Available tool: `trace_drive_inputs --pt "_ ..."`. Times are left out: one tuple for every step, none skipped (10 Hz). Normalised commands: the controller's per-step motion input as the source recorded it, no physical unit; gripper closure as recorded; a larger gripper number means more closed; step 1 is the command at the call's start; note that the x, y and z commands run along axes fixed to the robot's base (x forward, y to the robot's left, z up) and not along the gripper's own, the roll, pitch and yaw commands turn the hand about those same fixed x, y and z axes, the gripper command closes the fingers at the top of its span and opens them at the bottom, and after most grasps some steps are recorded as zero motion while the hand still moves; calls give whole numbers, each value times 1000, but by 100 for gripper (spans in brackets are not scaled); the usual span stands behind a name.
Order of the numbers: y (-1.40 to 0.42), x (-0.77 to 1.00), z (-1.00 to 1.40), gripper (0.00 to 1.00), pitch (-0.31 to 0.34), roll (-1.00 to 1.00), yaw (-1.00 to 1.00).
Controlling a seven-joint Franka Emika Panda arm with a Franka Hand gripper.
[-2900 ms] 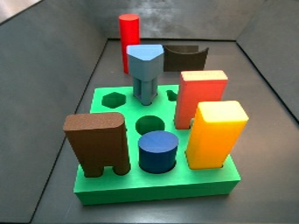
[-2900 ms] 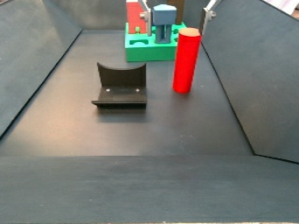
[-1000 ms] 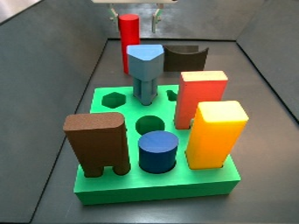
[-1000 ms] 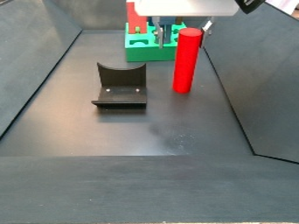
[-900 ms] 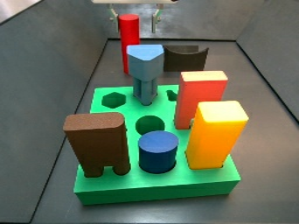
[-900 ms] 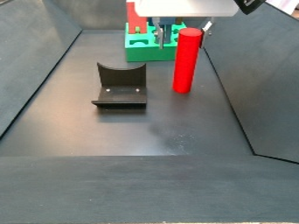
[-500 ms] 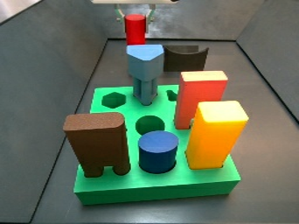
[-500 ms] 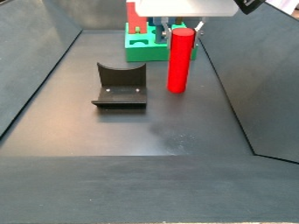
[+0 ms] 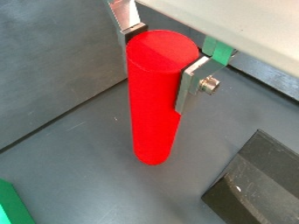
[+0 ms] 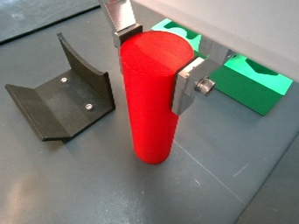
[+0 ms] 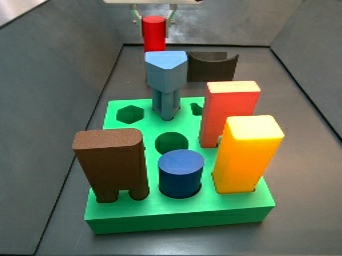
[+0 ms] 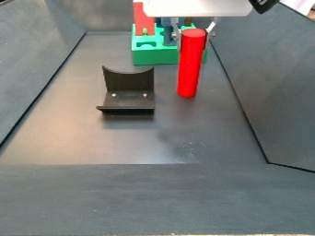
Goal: Pick up the round object. Move up. Move to above the board. Insert the round object.
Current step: Pick up the round object, then move up, then move to above the board.
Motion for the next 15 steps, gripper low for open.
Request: trace_drive_inputs --pt "0 0 0 100 0 0 0" --pt "0 0 0 100 0 0 0" --pt "0 0 833 100 0 0 0" --pt "-17 24 867 100 -20 -1 -8" --pt "-16 -7 772 100 6 1 -9" --pt "-7 -6 594 100 22 7 -8" --pt "-3 -3 435 100 39 11 -9" --pt "1 6 269 100 55 16 -9" --pt "-698 -166 1000 100 391 -199 211" --pt "-744 -163 1000 100 388 -194 211" --pt "-673 -132 1000 100 324 -168 175" --pt "-421 -64 917 100 199 -127 89" --pt "-281 -41 805 100 161 -112 66" --pt "-137 -20 575 100 120 -102 39" --pt "-106 -14 464 100 107 -90 34"
